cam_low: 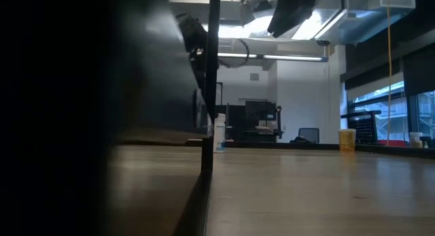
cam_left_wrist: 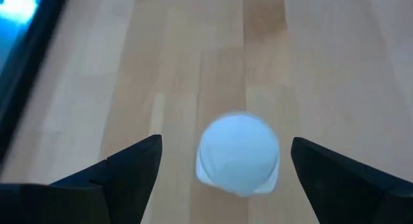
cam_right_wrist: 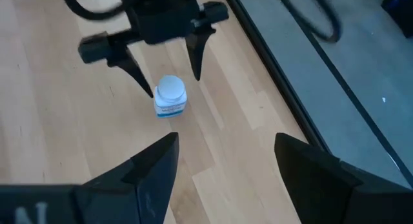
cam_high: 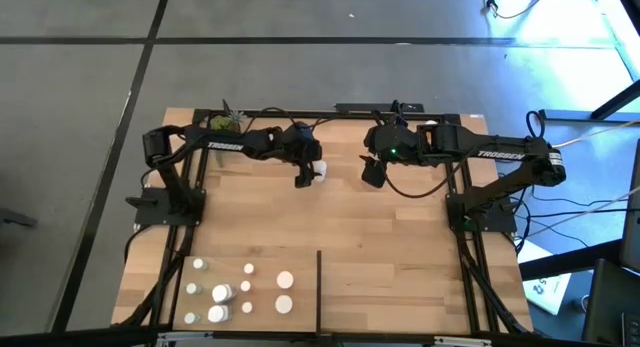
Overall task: Pick and place medicine bottles onto shelf by color
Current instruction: Put the white pill bottle on the shelf aligned with the other white pill bottle
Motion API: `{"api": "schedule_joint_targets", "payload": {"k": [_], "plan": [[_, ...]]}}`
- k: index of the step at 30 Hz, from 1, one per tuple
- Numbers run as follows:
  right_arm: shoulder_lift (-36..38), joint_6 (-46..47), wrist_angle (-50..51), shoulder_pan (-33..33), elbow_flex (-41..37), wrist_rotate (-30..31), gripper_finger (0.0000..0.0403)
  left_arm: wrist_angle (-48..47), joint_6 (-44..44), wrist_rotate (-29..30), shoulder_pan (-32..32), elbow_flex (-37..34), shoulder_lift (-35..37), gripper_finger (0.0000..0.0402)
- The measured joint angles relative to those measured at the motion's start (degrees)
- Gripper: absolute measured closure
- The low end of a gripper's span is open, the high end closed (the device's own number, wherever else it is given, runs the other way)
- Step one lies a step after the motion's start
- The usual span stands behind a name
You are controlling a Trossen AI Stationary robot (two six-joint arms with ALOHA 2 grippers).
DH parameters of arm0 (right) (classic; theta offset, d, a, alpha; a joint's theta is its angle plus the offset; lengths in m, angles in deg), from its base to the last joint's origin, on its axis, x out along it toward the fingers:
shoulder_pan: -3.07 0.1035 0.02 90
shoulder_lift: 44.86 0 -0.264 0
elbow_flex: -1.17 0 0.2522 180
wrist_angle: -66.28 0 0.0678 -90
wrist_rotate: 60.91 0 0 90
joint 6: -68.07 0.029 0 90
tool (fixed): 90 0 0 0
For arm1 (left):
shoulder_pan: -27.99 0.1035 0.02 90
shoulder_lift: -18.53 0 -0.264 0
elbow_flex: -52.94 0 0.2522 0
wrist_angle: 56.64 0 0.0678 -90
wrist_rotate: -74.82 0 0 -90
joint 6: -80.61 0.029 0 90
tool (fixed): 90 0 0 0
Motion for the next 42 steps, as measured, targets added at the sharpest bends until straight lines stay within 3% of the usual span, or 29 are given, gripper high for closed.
{"api": "schedule_joint_targets", "payload": {"k": [9, 33, 42], "plan": [[0.0, 0.0, 0.0, 0.0, 0.0, 0.0, 0.0146, 0.9, -0.1, -2.6, 0.6, -0.1, -2.7, 0.0063], [0.0, 0.0, 0.0, 0.0, 0.0, -0.3, 0.0146, 1.1, -2.2, 0.0, 0.8, -0.1, -2.7, 0.0064], [0.0, 0.0, 0.0, 0.0, 0.0, -0.3, 0.0146, 1.4, -3.4, 0.2, 0.7, -0.1, -2.7, 0.0108]]}}
